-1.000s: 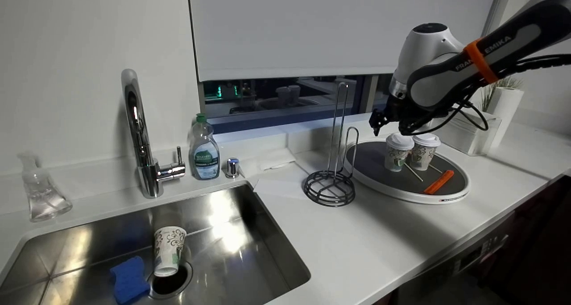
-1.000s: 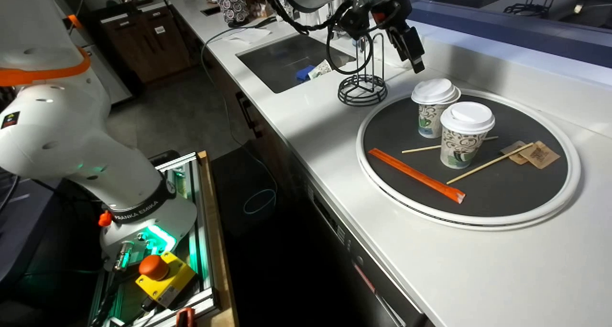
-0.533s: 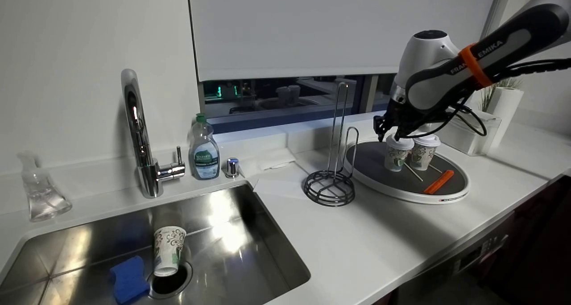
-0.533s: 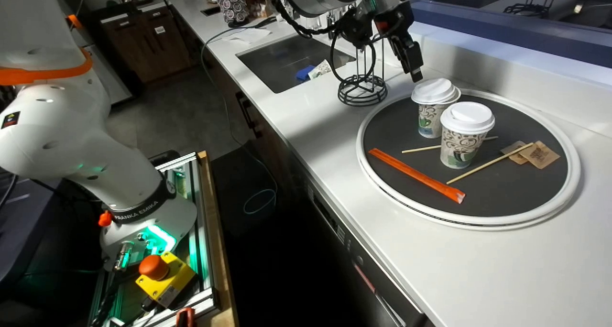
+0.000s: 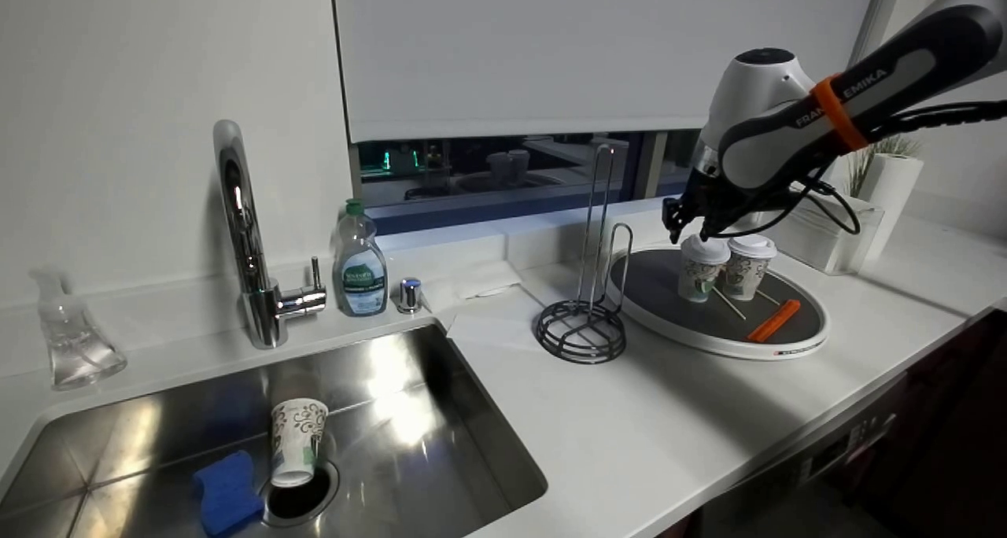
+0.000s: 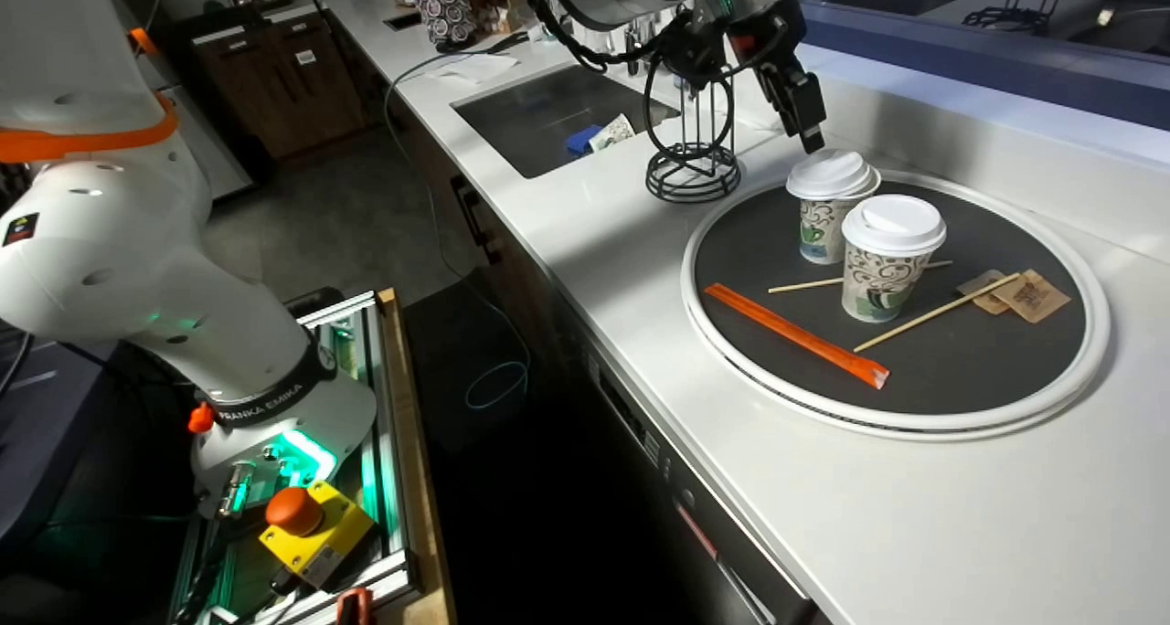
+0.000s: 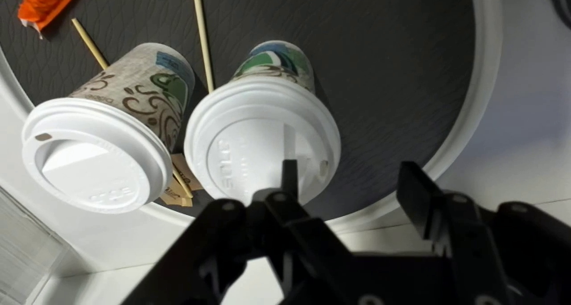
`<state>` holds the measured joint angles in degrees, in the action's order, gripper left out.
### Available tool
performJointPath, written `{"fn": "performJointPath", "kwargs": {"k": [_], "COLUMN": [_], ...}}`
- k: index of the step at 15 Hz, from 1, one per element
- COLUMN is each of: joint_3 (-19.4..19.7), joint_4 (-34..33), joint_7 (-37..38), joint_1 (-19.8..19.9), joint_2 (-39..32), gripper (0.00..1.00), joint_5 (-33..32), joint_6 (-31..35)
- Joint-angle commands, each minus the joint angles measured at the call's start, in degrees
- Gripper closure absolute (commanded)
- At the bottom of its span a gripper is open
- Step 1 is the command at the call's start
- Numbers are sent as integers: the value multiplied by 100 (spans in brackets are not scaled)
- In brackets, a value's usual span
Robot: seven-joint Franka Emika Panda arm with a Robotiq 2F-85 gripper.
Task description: Remove the lid from the cup on the left.
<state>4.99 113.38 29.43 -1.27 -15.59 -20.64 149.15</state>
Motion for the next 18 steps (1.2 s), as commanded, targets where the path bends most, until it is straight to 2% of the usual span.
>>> {"fn": "performJointPath", "kwargs": {"k": [1, 4, 7, 10, 12, 14, 18], "joint_3": [121, 132, 165, 204, 224, 248, 345], "joint_4": [-89, -136, -178, -206, -202, -193, -212], "joint_7": [-135, -143, -117, -109, -106, -86, -32], "joint_1": [-104, -117, -139, -154, -162, -179, -244], "joint_2": [-147, -228, -303, -367, -379, -331, -77], "gripper": [43, 47, 46, 80, 97, 100, 98], "joint_5": [135, 147, 144, 154, 161, 136, 23], "joint_6": [113, 99, 103, 90, 89, 100, 63]}}
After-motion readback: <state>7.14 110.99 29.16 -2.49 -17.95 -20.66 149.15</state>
